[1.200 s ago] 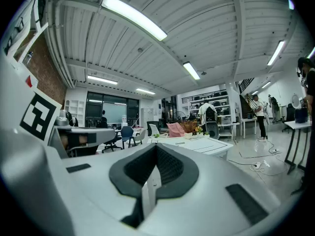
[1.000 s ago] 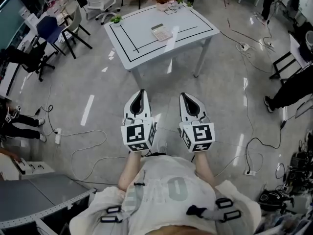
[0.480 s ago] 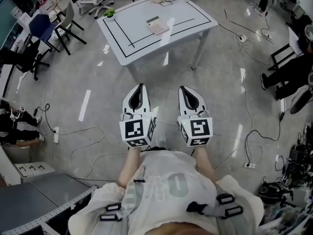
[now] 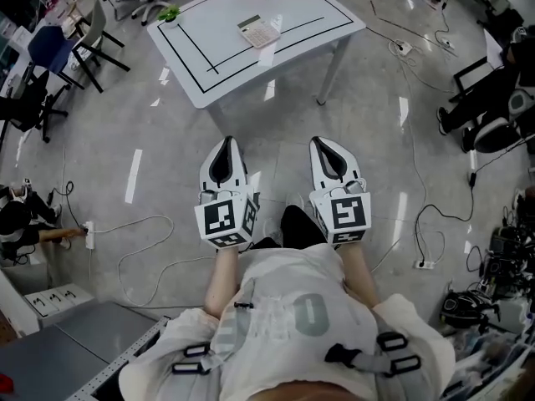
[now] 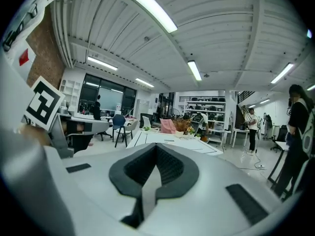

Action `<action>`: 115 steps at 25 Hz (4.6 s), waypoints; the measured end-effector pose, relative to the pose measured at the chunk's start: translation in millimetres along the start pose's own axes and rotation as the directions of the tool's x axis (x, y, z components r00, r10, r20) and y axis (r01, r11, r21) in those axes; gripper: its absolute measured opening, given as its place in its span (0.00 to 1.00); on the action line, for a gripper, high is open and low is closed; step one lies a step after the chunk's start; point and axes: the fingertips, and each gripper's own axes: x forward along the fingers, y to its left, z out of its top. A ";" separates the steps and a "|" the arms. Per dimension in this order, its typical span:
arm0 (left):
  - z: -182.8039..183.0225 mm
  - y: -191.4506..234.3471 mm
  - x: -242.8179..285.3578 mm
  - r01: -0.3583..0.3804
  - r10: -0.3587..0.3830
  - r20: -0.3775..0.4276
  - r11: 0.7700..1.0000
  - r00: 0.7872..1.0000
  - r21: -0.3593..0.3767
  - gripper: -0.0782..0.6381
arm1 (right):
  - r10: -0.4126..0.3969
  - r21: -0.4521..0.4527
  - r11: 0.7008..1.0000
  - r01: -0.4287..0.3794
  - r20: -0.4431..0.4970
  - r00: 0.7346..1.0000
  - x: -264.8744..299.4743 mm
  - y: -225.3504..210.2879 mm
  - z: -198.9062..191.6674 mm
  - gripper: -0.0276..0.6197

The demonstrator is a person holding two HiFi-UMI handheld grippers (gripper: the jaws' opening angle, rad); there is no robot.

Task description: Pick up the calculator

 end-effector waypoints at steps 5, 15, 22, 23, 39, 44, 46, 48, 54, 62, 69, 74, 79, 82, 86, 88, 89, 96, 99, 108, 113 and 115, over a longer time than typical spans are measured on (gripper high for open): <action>14.4 3.5 34.9 0.004 -0.004 0.035 1.000 0.999 0.012 0.14 | 0.001 0.006 1.000 -0.001 0.024 1.000 27.1 -17.3 6.8 0.05; 38.5 24.3 145.3 -0.027 0.019 0.121 0.998 0.992 0.063 0.14 | 0.073 0.023 0.997 -0.075 0.083 0.994 153.5 -65.8 11.7 0.05; 79.4 54.0 273.8 -0.104 0.085 0.151 0.987 0.985 0.119 0.14 | 0.129 0.063 0.989 -0.137 0.120 0.984 279.4 -136.0 52.3 0.05; 84.7 59.0 291.0 -0.121 0.102 0.156 0.986 0.982 0.117 0.14 | 0.141 0.056 0.987 -0.149 0.127 0.982 295.1 -144.2 59.5 0.05; 94.1 69.5 415.8 -0.178 0.162 0.149 0.979 0.976 0.102 0.14 | 0.219 0.038 0.972 -0.231 0.198 0.955 416.0 -204.2 86.4 0.05; 82.8 72.8 423.4 -0.191 0.176 0.136 0.976 0.975 0.107 0.14 | 0.226 0.029 0.971 -0.236 0.195 0.954 427.1 -206.2 87.2 0.05; 73.5 77.5 428.1 -0.200 0.185 0.117 0.971 0.976 0.130 0.14 | 0.231 0.018 0.971 -0.239 0.191 0.954 432.6 -203.3 85.3 0.05; 63.9 81.4 430.8 -0.207 0.195 0.094 0.969 0.976 0.135 0.14 | 0.241 0.010 0.969 -0.247 0.177 0.954 436.5 -199.3 81.9 0.05; 67.3 88.9 439.2 -0.206 0.194 0.121 0.973 0.974 0.102 0.14 | 0.264 -0.002 0.963 -0.268 0.174 0.949 448.3 -197.2 84.6 0.05; 78.2 79.3 450.0 -0.173 0.154 0.143 0.976 0.978 0.135 0.14 | 0.259 0.019 0.964 -0.266 0.175 0.950 453.8 -204.8 85.9 0.05; 74.2 74.0 453.0 -0.116 0.096 0.129 0.981 0.987 0.158 0.14 | 0.264 0.021 0.962 -0.272 0.176 0.948 457.1 -202.5 83.2 0.05; 73.1 65.8 453.9 -0.022 0.008 0.117 0.993 0.993 0.119 0.36 | 0.276 0.030 0.958 -0.285 0.168 0.946 455.3 -199.3 80.6 0.05; 78.2 64.5 454.3 -0.008 -0.009 0.141 0.993 0.990 0.120 0.66 | 0.287 0.033 0.955 -0.296 0.164 0.944 453.6 -196.1 77.8 0.05; 77.0 66.0 454.8 -0.006 -0.010 0.139 0.994 0.990 0.109 0.67 | 0.285 0.041 0.955 -0.295 0.160 0.945 453.0 -197.3 75.0 0.05; 72.9 67.2 457.2 0.016 -0.025 0.120 0.997 0.992 0.076 0.67 | 0.284 0.057 0.954 -0.295 0.151 0.947 453.7 -199.8 70.5 0.05; 69.7 68.2 460.3 0.032 -0.039 0.096 0.997 0.995 0.072 0.67 | 0.288 0.064 0.952 -0.299 0.145 0.947 454.5 -200.0 68.8 0.05; 68.5 68.8 463.3 0.043 -0.049 0.079 0.996 0.996 0.080 0.67 | 0.290 0.067 0.951 -0.302 0.144 0.946 455.2 -200.0 68.4 0.05; 56.2 78.8 496.0 0.201 -0.199 -0.079 0.979 0.977 0.030 0.67 | 0.308 0.118 0.939 -0.323 0.130 0.942 466.1 -193.2 61.9 0.05; 35.3 79.7 510.4 0.322 -0.339 -0.171 0.939 0.925 -0.121 0.67 | 0.321 0.137 0.932 -0.334 0.113 0.941 473.8 -189.5 58.9 0.05; -43.5 101.8 550.0 0.448 -0.545 -0.469 0.838 0.695 -0.310 0.67 | 0.335 0.237 0.912 -0.336 0.043 0.941 507.7 -192.5 29.0 0.05; -94.0 125.1 571.4 0.363 -0.585 -0.525 0.805 0.619 -0.470 0.67 | 0.317 0.296 0.906 -0.303 0.003 0.949 526.5 -197.5 8.5 0.05; -112.1 127.9 575.4 0.346 -0.615 -0.540 0.781 0.575 -0.521 0.67 | 0.322 0.312 0.901 -0.300 -0.019 0.947 535.6 -198.8 -0.2 0.05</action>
